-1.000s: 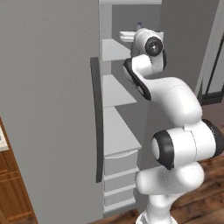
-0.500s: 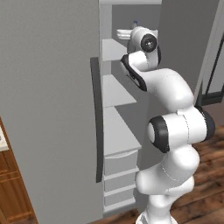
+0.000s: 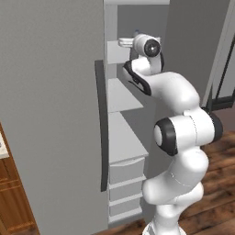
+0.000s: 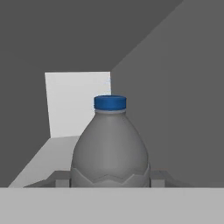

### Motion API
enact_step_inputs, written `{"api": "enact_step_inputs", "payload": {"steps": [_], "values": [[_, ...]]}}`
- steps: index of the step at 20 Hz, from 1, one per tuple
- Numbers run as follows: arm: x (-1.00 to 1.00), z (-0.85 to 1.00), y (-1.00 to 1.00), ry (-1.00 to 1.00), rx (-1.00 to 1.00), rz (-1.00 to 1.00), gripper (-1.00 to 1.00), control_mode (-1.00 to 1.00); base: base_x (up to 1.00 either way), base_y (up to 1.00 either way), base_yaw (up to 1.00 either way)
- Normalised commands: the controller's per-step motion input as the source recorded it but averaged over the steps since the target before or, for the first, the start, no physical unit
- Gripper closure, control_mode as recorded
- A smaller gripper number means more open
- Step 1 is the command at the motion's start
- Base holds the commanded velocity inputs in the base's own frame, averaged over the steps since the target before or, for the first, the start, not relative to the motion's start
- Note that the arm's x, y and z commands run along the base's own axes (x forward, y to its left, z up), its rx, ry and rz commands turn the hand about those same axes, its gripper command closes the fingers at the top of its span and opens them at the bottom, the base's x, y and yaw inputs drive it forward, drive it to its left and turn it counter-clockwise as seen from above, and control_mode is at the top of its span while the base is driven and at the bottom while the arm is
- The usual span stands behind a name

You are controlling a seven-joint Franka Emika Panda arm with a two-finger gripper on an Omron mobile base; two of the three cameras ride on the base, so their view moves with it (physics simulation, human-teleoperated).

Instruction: Take the bottled waters from the counter and place them in the freezer to freeze. Close the freezer door after placing the bottles.

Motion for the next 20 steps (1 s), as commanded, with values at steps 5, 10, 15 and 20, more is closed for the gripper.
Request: {"api": "enact_step_inputs", "payload": {"steps": [5,10,15,20], "values": [[0.16,0.26,0.00,0.04,0.00,0.01,1.00,-1.00,0.00,0.00,0.00],[0.16,0.32,0.02,0.02,0.00,0.00,1.00,-1.00,0.00,0.00,0.00],[0.48,-0.03,0.03,0.04,0.00,0.00,1.00,-1.00,0.00,0.00,0.00],[0.43,-0.27,0.05,0.00,0.00,0.00,1.00,-1.00,0.00,0.00,0.00]]}}
